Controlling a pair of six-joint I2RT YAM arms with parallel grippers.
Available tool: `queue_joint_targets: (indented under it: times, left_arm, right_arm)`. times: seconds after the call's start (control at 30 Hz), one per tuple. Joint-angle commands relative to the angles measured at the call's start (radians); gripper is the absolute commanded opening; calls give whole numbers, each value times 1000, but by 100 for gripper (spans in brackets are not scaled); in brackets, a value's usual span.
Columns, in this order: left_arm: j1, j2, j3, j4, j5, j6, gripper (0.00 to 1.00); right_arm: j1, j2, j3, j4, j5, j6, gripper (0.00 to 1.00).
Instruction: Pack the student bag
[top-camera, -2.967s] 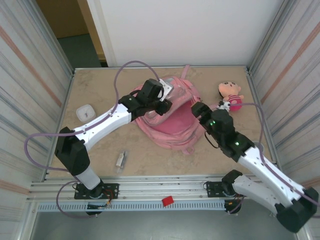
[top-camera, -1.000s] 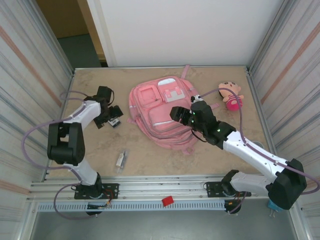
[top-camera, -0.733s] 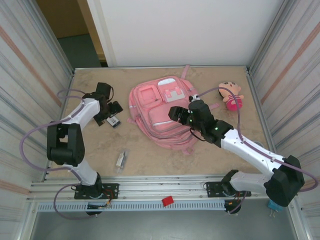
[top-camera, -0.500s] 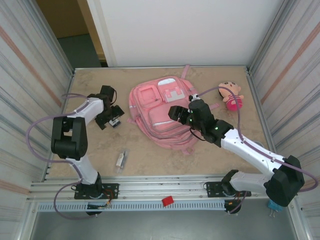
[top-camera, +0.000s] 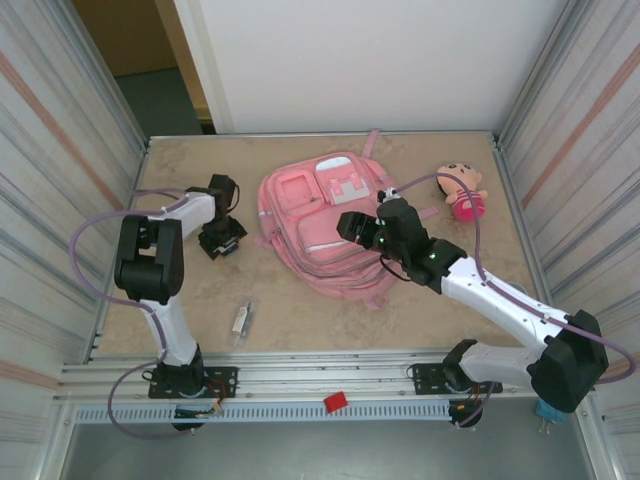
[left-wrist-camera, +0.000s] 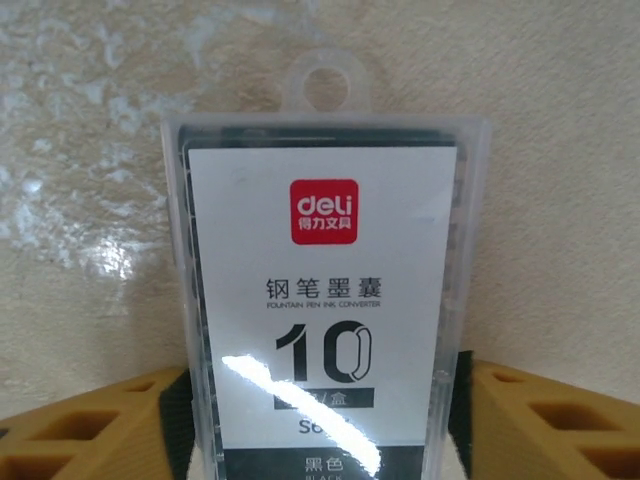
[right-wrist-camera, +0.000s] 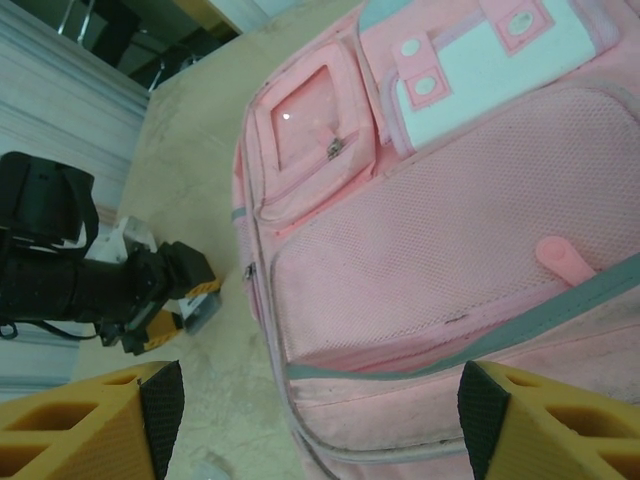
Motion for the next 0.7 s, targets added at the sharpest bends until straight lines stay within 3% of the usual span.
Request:
queue_joint_targets:
  times: [0.0,0.17,0.33,0.53,0.67]
  left_arm:
    - [-4,10,-12,38,17,-24,60]
    - [-7,-47,-49,39,19,-32,51]
    - [-33,-186,-89,23,66,-25,49]
    - [-123,-444,-158,55,144,-100,47]
    - [-176,-602,-272,217,246,-263,46]
  right_arm:
    - [-18,4,22,-13,-6,-19,74]
    - [-33,0,20,-16,-24,-18,74]
    - [-34,-19,-15,38,-50,-21,74]
    - [-30,-84,-153,258,-104,8,73]
    - [4,-115,-271,498,-115,18,73]
